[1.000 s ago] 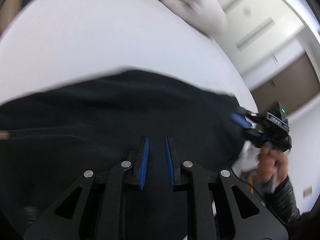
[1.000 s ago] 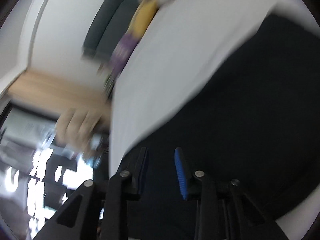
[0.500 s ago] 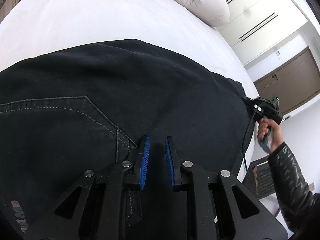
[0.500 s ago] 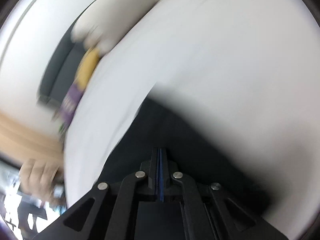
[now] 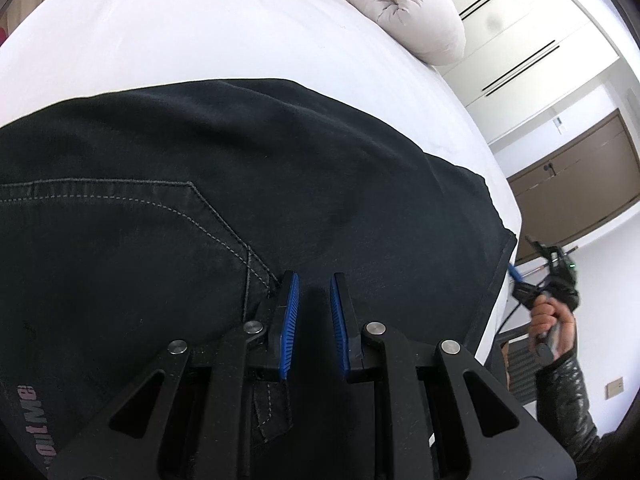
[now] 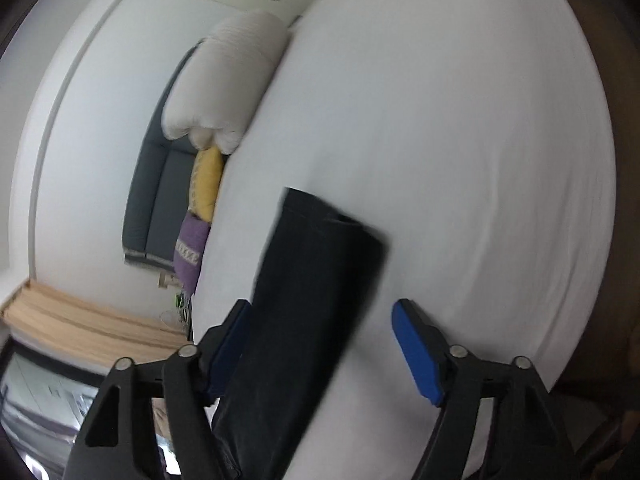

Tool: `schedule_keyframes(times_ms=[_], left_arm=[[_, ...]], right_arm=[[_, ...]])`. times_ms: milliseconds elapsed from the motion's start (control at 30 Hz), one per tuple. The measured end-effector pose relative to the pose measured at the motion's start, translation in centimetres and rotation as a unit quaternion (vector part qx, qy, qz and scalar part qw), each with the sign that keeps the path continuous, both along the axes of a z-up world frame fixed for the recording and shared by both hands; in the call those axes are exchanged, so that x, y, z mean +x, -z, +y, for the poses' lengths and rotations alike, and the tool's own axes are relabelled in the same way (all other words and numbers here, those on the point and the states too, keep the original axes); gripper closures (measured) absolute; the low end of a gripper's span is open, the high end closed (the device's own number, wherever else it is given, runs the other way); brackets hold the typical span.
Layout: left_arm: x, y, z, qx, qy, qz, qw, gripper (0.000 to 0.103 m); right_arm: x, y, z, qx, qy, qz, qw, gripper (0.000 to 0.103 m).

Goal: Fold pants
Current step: 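Grasp the jeans edge with the left tool while the right tool grasps the leg hem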

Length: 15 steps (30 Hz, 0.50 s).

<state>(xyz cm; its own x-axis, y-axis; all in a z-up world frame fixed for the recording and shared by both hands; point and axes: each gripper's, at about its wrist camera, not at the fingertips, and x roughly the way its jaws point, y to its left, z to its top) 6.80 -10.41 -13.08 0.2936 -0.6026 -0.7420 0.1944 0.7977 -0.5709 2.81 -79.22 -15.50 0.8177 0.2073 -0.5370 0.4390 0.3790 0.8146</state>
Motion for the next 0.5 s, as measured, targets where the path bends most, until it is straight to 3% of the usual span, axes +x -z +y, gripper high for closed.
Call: schedule_keyframes(times_ms=[167,333,433,500], left_arm=[[-0.1,0.0,0.1,0.007,0.001,-0.004,1.0,0.087],[-0.2,0.0,-0.4,0.007,0.001,-0.004,1.0,0.087],[-0.2,0.0,-0.4,0.007,0.001,-0.003,1.0,0.087],[-0.2,0.1,-0.4,0.005,0.0,-0.002,1.0,0.087]], right_arm=[[1.9,0.3,0.7,0.024,0.005,-0.008,1.0,0.029],[1.8,1.4,-1.6,0.059,0.017,-0.016,0.998,0.04],[2.1,1.0,-2.4,0.056,0.012,-0.004,0.998,0.058],[3.0,1.3,-2.5,0.06,0.008,0.002,0.998,0.079]])
